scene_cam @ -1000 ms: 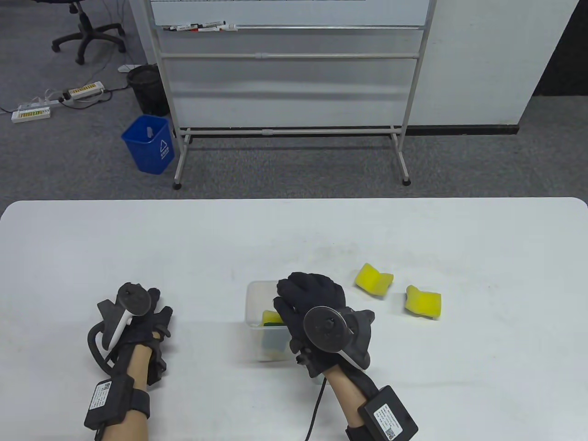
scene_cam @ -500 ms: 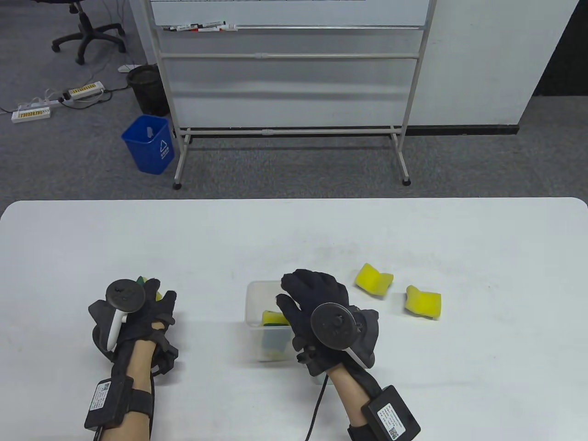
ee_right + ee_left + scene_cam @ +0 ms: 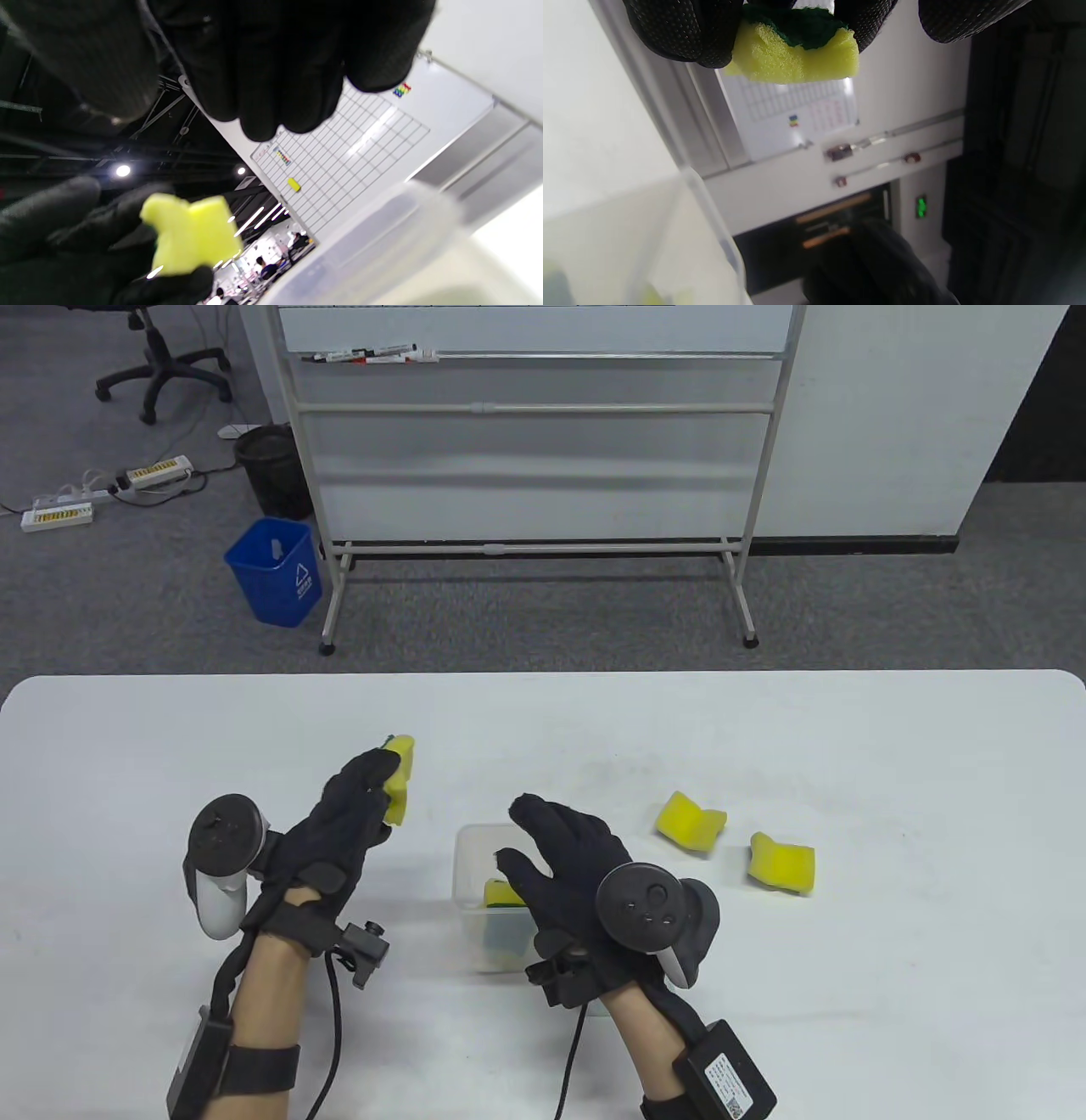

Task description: Squeeze sponges into plastic airtight container

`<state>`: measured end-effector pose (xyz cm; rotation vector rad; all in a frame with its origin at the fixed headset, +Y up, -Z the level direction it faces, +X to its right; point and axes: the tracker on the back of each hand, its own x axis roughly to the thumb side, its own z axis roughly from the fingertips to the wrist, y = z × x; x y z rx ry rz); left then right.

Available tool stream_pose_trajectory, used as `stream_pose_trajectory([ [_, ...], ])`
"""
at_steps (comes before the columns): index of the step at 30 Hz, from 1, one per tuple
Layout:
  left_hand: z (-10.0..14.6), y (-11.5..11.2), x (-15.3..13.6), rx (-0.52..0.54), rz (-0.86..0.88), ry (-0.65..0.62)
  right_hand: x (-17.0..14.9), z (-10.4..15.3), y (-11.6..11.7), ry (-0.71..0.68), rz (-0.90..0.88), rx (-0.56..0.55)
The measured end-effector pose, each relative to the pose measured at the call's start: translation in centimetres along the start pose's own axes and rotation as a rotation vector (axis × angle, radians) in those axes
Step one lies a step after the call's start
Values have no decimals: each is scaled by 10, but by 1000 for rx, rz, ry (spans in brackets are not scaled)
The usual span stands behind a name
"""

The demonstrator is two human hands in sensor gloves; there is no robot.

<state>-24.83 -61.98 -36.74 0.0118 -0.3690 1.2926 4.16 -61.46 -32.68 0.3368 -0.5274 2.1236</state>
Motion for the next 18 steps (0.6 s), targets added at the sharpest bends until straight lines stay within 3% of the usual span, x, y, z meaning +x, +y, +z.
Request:
stream_pose_trajectory([
  [8,4,-59,27,-156,-18,-88,-2,1,5,36,-133,48],
  [11,5,-72,28,-162,-32,-103,-2,2,5,62,-129,23],
  [15,8,-80,36,-218,-58,-139,-8,3,-2,123,-149,-76],
  [18,7,-73,37,-157,-117,-185,-13,-1,-8,154,-242,-61],
])
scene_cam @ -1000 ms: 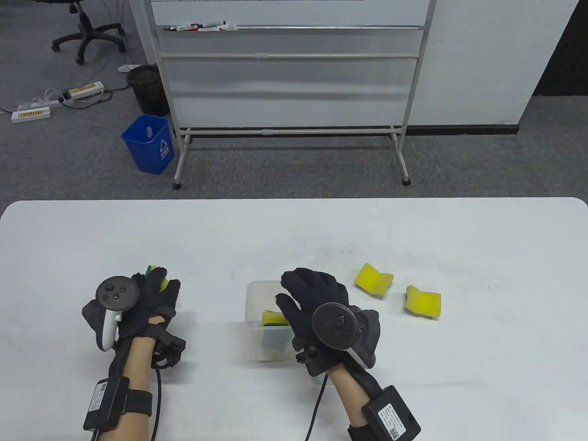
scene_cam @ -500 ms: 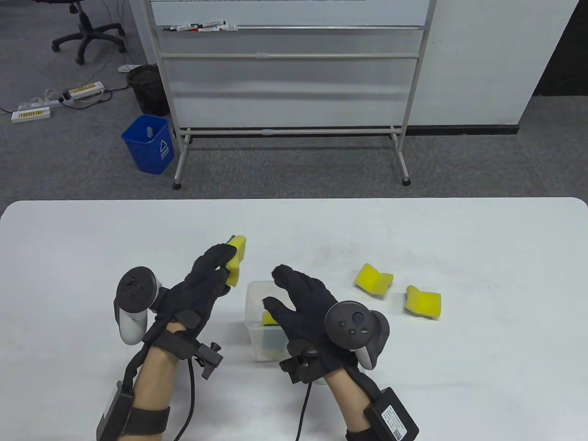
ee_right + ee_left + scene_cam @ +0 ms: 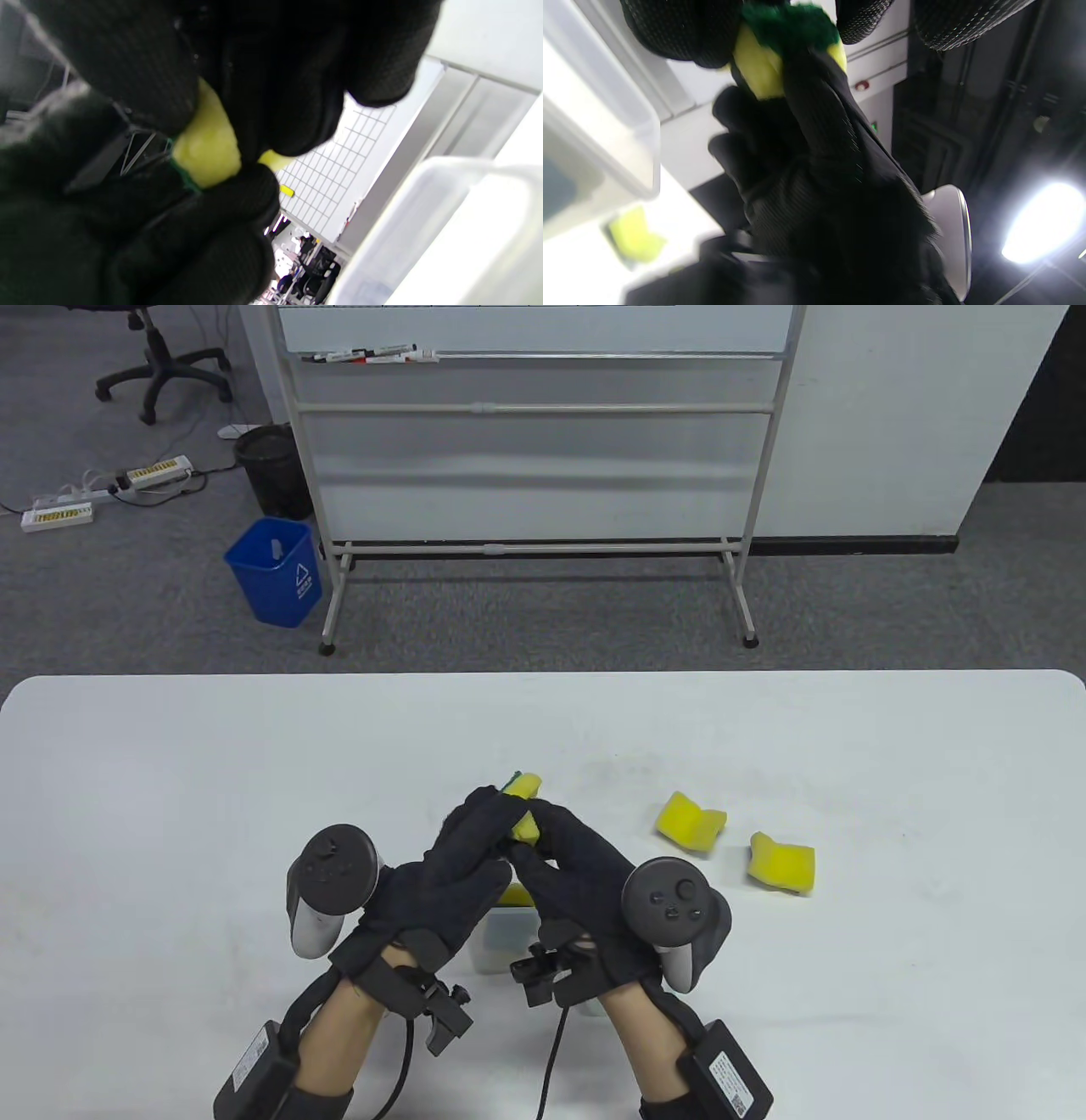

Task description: Squeeze sponges into plastic airtight container

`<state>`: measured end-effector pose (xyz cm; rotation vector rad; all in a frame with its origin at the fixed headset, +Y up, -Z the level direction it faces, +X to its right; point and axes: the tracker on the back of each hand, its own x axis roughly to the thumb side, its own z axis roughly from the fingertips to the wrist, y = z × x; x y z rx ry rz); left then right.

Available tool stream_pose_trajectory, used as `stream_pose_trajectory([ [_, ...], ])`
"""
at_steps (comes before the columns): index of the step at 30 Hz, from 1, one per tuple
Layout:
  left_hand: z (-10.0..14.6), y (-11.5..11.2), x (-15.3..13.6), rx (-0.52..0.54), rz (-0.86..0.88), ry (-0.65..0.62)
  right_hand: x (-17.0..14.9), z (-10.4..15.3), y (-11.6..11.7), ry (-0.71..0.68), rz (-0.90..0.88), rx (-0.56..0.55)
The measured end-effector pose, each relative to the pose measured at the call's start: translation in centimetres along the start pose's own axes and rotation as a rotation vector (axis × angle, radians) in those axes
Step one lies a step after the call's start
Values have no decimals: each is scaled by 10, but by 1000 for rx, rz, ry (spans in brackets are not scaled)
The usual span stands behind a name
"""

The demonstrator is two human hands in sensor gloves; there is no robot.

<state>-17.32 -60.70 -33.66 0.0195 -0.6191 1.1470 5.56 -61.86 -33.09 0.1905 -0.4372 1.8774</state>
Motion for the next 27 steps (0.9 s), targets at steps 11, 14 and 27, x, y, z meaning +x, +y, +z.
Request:
stream_pose_trajectory([
  [11,2,12,-14,186,-71,86,2,-5,1,-26,-122,123],
  [14,1,10,-15,160,-81,90,3,-2,7,-33,-152,148],
  [27,1,24,-19,204,-307,73,9,-7,-8,-128,28,199],
])
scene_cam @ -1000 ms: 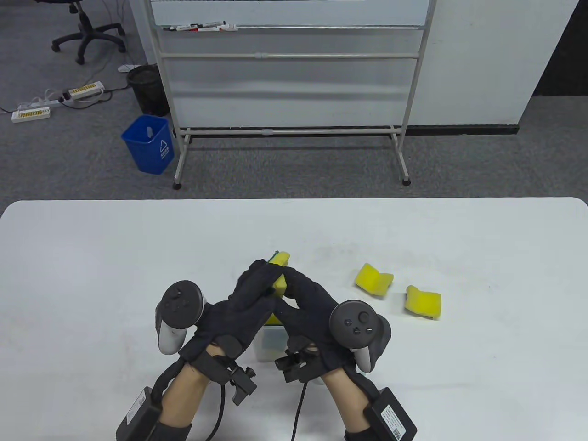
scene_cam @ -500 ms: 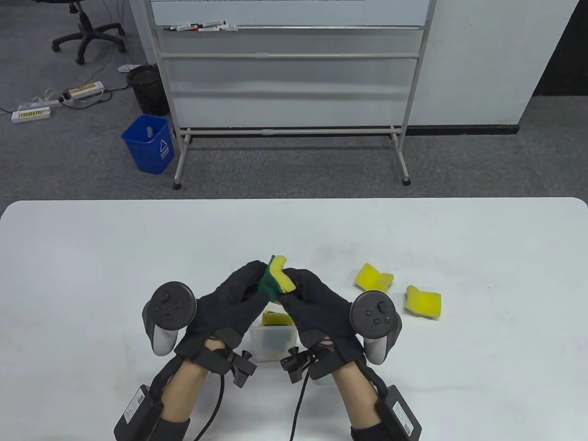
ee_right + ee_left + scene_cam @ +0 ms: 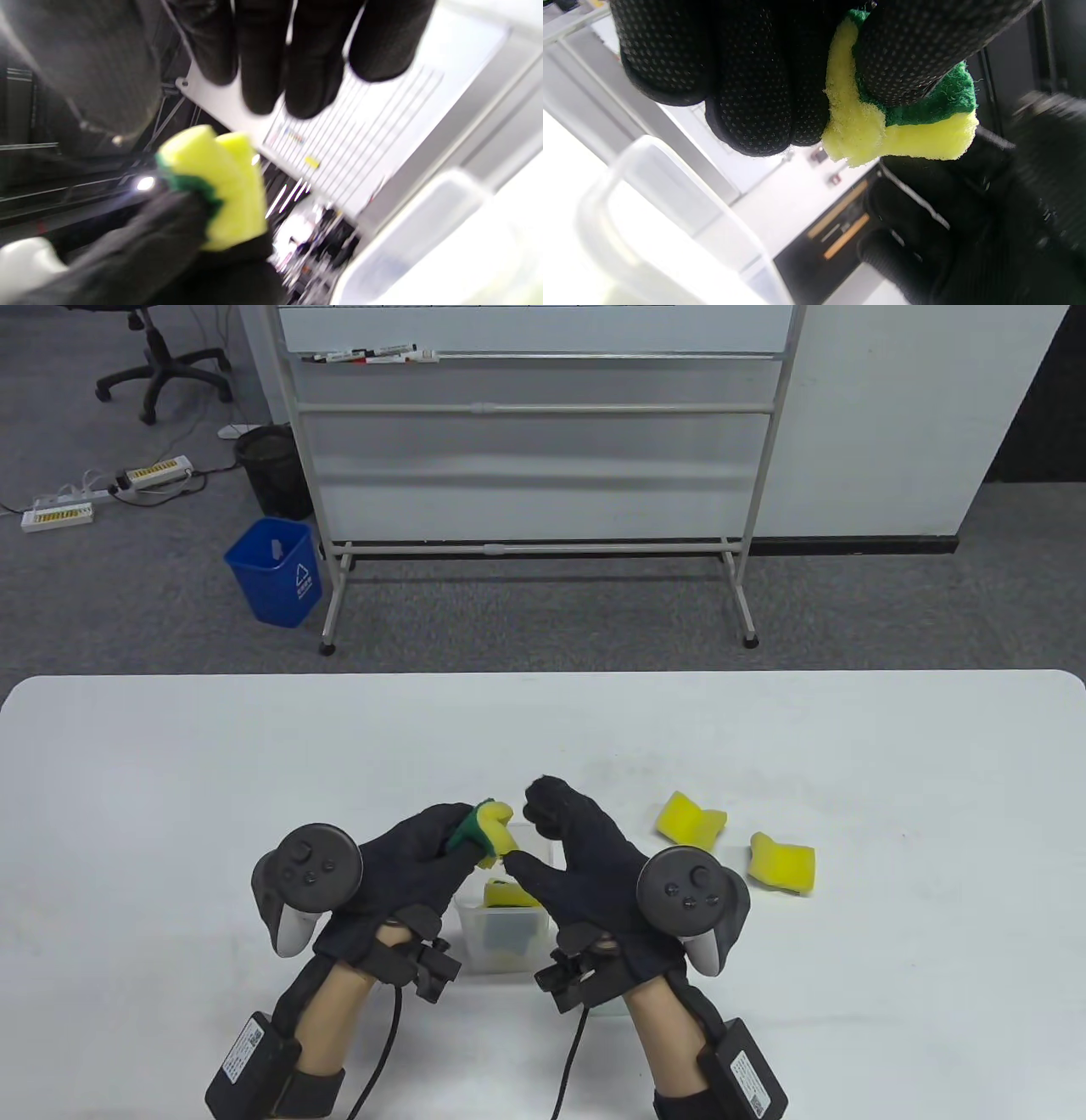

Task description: Squeeze sponges into plastic airtight container

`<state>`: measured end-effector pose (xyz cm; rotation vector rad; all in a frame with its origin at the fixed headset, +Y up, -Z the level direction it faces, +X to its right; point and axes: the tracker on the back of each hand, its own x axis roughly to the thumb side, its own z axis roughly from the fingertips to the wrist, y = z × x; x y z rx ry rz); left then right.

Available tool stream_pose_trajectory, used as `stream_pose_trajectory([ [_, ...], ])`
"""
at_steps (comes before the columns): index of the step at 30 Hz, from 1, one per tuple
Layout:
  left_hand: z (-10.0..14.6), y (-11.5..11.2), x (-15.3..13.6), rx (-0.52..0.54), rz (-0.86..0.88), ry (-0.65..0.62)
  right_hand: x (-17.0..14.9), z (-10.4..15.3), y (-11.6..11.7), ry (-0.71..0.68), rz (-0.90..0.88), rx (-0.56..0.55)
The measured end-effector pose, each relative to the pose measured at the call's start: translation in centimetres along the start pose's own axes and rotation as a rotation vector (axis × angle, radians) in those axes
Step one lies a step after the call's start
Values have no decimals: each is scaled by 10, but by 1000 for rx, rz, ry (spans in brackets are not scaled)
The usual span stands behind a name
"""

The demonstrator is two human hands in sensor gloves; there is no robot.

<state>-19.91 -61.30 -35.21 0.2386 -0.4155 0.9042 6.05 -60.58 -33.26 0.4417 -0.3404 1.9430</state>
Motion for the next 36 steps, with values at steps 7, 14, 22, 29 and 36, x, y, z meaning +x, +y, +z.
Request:
stream_pose_trajectory([
  [7,-1,-8,9,-66,-89,-79,0,-3,12,-47,136,123],
  [14,0,-12,13,-55,-169,-100,6,1,10,-89,233,-50],
  [22,-1,-17,2,-154,-367,-30,9,8,17,-134,441,-200],
  [29,-5,-29,-24,-314,-407,52,-3,7,22,-120,554,-222],
  [36,-6,-33,-33,-362,-373,84,-9,5,32,-126,629,-156],
])
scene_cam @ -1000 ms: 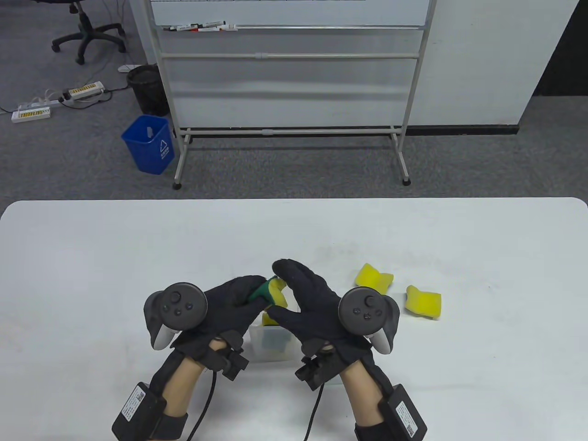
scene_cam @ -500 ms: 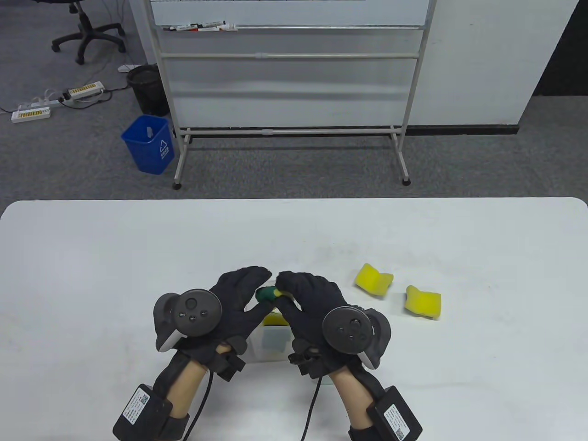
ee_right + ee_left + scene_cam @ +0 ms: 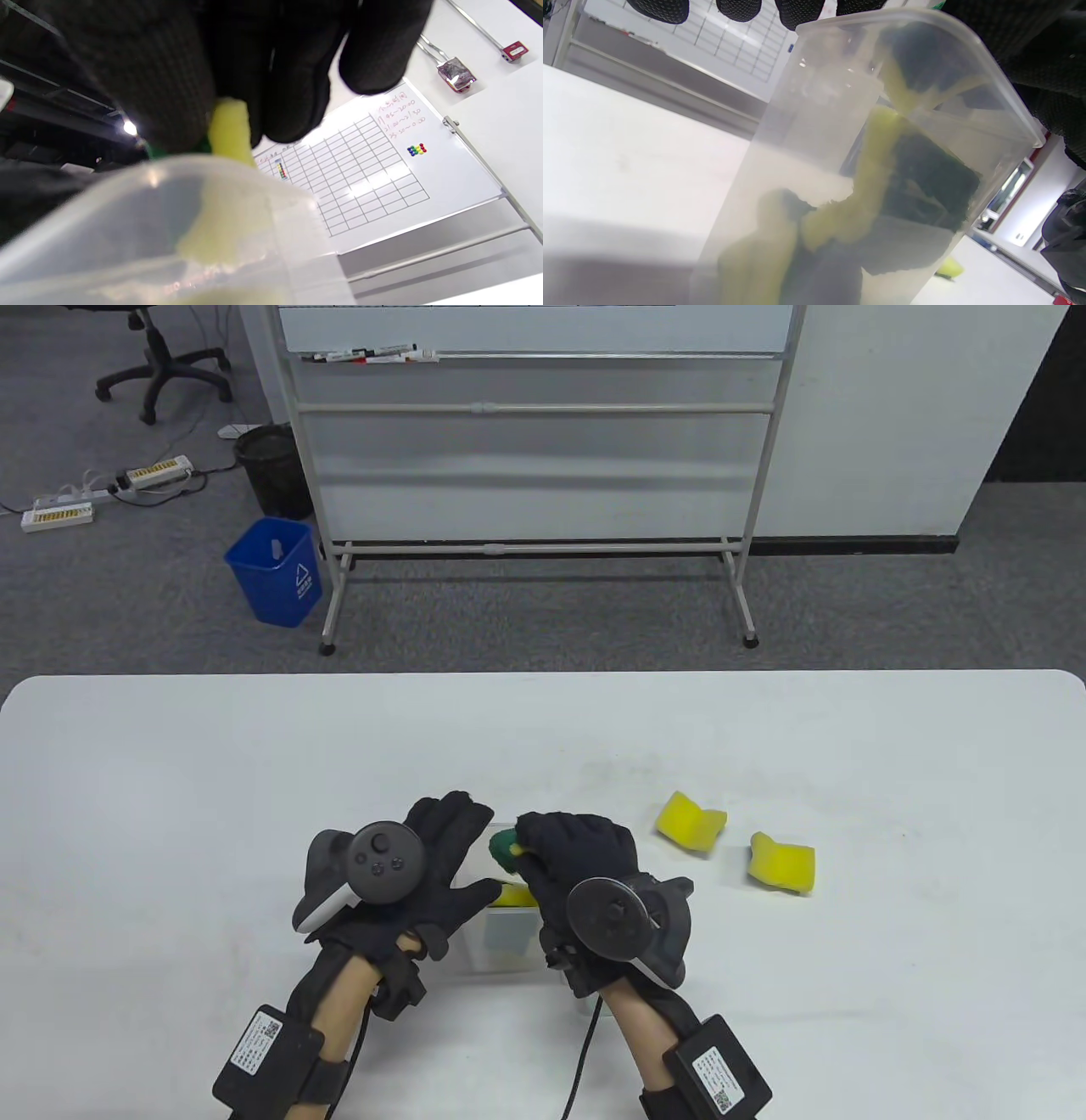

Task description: Squeeze sponges into plastic airtight container

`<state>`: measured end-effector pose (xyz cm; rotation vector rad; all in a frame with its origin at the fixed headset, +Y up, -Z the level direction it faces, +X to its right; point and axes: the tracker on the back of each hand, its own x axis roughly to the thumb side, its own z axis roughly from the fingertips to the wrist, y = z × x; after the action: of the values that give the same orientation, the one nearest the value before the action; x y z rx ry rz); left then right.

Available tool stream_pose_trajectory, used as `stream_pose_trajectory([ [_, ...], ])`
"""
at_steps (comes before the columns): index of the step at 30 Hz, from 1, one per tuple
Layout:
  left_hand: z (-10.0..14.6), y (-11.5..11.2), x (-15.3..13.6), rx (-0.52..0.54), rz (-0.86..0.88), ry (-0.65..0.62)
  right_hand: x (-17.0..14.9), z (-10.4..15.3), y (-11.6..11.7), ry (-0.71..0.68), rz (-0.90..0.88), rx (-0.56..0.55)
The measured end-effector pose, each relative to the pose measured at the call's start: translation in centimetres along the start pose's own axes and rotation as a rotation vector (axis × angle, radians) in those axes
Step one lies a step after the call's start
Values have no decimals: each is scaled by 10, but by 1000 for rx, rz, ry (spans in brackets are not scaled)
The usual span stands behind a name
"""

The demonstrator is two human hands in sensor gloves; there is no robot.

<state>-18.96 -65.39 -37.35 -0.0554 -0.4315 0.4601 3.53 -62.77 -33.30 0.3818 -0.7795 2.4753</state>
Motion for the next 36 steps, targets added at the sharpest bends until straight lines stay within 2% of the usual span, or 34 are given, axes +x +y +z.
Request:
stream_pose_trajectory([
  [8,-1,-2,-4,-19,50,8,-4,1,14,17,57,98],
  [14,-1,-3,-3,-22,57,14,-11,-2,21,86,35,270],
  [20,-1,-2,-3,-23,63,19,-15,-2,24,53,-39,305],
  [23,-1,-2,-3,-23,60,19,-15,-2,24,49,-48,289],
  [27,-1,-2,-3,-25,60,20,-21,-5,8,96,-147,208],
  [31,-1,-2,-2,-23,52,21,-36,-11,-21,169,-212,104],
  [32,-1,-2,-2,-21,50,20,-46,-12,-33,203,-207,56],
  [36,-1,-1,-4,2,67,19,-76,-11,-54,320,-147,-15],
])
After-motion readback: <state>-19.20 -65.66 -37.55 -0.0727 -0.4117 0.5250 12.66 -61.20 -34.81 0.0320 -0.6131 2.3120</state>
